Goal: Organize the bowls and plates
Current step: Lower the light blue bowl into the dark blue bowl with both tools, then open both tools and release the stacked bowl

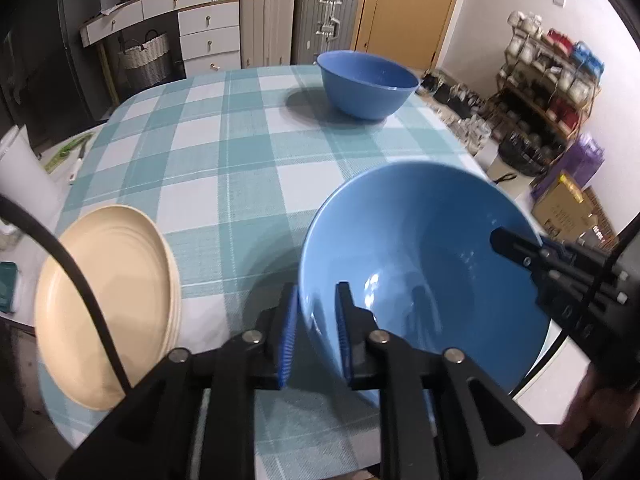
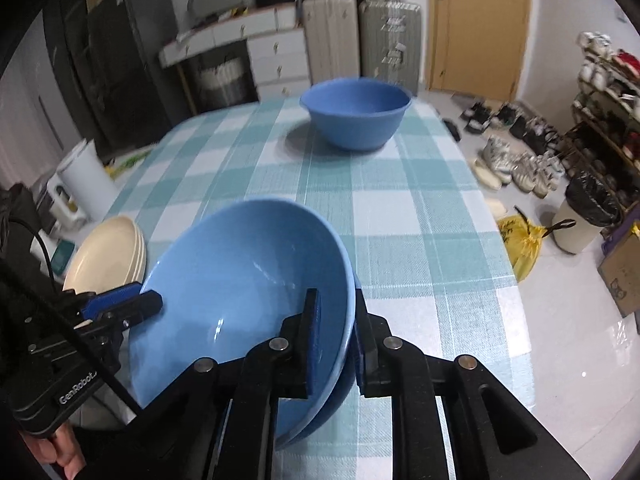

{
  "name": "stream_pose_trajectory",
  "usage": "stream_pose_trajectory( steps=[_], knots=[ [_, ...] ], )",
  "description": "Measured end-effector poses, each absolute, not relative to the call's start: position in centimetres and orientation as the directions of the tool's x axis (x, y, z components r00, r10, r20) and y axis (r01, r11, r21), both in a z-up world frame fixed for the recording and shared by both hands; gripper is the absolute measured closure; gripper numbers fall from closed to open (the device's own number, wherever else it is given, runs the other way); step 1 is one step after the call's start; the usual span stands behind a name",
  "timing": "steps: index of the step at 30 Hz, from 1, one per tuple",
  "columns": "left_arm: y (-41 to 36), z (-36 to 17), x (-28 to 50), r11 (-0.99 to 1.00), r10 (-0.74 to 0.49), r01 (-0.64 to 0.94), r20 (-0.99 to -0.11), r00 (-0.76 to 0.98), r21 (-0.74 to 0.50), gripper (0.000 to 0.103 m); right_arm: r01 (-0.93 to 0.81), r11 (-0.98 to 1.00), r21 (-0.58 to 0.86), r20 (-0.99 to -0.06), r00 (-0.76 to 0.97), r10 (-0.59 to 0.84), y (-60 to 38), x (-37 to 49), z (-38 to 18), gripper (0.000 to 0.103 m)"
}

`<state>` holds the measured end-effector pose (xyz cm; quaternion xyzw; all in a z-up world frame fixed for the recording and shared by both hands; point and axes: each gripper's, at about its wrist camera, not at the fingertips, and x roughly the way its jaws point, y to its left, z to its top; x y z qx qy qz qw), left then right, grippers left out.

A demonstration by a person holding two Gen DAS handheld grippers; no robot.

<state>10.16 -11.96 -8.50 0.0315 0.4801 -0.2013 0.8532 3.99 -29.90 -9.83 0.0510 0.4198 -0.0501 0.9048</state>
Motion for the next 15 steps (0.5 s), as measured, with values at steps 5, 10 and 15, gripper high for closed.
stream_pose_trajectory(
  steps=[5,10,15],
  knots=[
    [-12.1,-8.6,10.8,0.914,-0.336,0.373,-0.813,0.476,-0.160,0.079,0.111,0.994,-0.005,-0.742,0.665,-0.078,-29.1,3.3,-9.9,0.086],
    [-12.0,-8.5,10.8,0.903,-0.379,0.380,-0.790,0.481,-0.202,0.079,0.091,0.995,-0.040,-0.682,0.725,-0.093,-29.1,2.1,-9.6,0.086],
    [-11.7,-8.6,10.9,0.901,-0.397,0.366,-0.779,0.485,-0.232,0.079,0.104,0.994,-0.039,-0.679,0.727,-0.103,-29.6,2.3,-9.6,0.086]
  ],
)
